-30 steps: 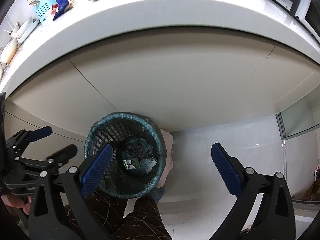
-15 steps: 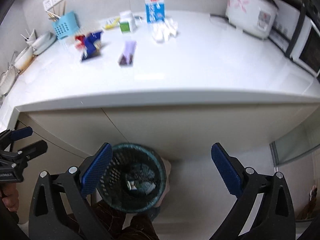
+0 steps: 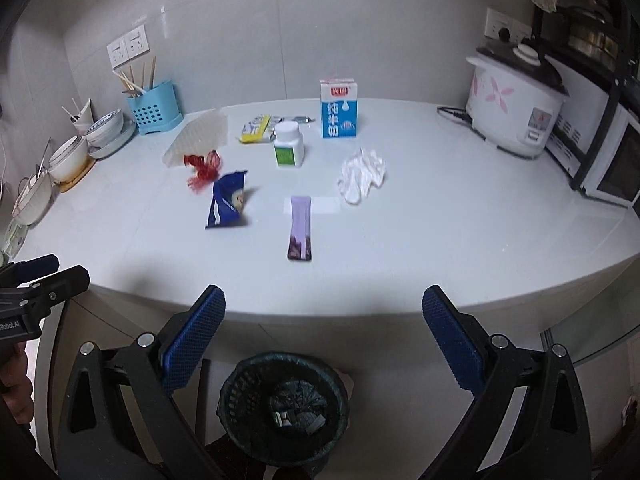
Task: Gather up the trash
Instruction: 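Raise both open tools back up over the counter, then grasp the red mesh net with the left tool while the right tool grasps the purple stick packet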
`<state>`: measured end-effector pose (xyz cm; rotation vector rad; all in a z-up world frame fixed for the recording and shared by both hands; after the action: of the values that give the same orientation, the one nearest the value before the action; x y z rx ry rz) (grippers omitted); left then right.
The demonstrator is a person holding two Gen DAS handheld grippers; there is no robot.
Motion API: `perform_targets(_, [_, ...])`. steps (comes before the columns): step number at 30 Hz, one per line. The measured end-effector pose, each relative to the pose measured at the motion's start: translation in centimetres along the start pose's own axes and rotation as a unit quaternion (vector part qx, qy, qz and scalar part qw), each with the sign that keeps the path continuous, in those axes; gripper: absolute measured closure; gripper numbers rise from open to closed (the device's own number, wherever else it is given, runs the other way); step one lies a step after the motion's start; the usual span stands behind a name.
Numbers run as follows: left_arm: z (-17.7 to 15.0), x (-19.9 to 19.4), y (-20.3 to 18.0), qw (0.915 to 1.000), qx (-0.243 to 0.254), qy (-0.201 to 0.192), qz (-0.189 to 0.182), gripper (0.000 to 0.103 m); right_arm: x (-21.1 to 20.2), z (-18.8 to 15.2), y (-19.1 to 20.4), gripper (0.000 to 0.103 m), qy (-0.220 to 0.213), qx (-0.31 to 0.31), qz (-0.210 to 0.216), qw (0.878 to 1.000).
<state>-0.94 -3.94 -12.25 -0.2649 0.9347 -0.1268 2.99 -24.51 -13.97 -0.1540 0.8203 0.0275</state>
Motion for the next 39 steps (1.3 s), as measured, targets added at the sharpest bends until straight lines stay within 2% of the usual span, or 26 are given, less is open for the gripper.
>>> perform_targets(9, [5.0, 0.8, 1.8, 0.9999, -0.015, -0.002, 0.003, 0.006, 1.1, 4.5, 0.9, 0.008, -0.005, 0.004, -0.008, 1.000])
perform_targets(19, [10.6, 2.3, 2.8, 1.0000, 0.000, -0.002, 0.003, 0.006, 3.1, 9.0, 1.9, 0.008, 0.004, 0.005, -0.023, 1.000])
perform_targets(29, [13.9, 6.9, 5.1, 0.9996, -0.007, 0.027, -0.006, 0.006, 7.5, 9.6, 3.1, 0.008, 0.047, 0.001, -0.034, 0.998])
perform_targets(39, [15.3, 12.8, 8.2, 0.9978, -0.022, 0.062, 0.003, 0.006, 12.4, 9.0, 4.2, 0.008, 0.096, 0.007, -0.047, 0.994])
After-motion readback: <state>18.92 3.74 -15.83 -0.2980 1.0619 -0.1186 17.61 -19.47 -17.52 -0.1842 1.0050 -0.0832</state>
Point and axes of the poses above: each gripper's, at about its wrist camera, not at the fingertips, and x roughly the way its jaws point, y to its left, z to its top, the point moved 7 cm from there along x, roughly the way its jaws point, and after that the axes turned 11 degrees about -z, right-handed, at the moved point
